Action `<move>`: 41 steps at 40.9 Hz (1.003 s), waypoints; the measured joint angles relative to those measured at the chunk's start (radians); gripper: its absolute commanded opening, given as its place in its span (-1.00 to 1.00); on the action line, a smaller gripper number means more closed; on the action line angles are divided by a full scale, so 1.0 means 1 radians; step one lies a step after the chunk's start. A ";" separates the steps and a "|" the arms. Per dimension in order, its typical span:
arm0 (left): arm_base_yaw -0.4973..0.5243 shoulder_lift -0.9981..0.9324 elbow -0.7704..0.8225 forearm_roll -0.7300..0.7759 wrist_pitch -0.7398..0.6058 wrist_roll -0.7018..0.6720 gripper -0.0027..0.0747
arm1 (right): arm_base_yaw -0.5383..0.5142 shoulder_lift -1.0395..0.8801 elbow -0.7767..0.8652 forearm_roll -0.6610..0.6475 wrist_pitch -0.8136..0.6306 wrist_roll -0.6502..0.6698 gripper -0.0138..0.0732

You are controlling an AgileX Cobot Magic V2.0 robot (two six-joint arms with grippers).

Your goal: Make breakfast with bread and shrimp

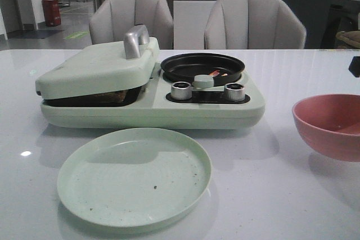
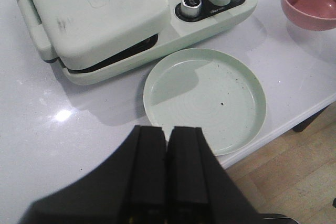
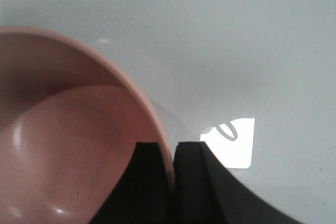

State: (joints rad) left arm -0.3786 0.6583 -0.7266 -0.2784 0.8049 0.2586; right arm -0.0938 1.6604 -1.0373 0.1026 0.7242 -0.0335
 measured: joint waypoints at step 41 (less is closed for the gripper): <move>0.000 0.000 0.000 0.000 0.000 0.000 -0.67 | 0.304 -0.649 0.166 -0.022 0.038 -0.030 0.27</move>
State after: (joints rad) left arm -0.3786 0.6583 -0.7266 -0.2784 0.8049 0.2586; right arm 0.2104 1.0111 -0.8710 0.0807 0.7617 -0.0639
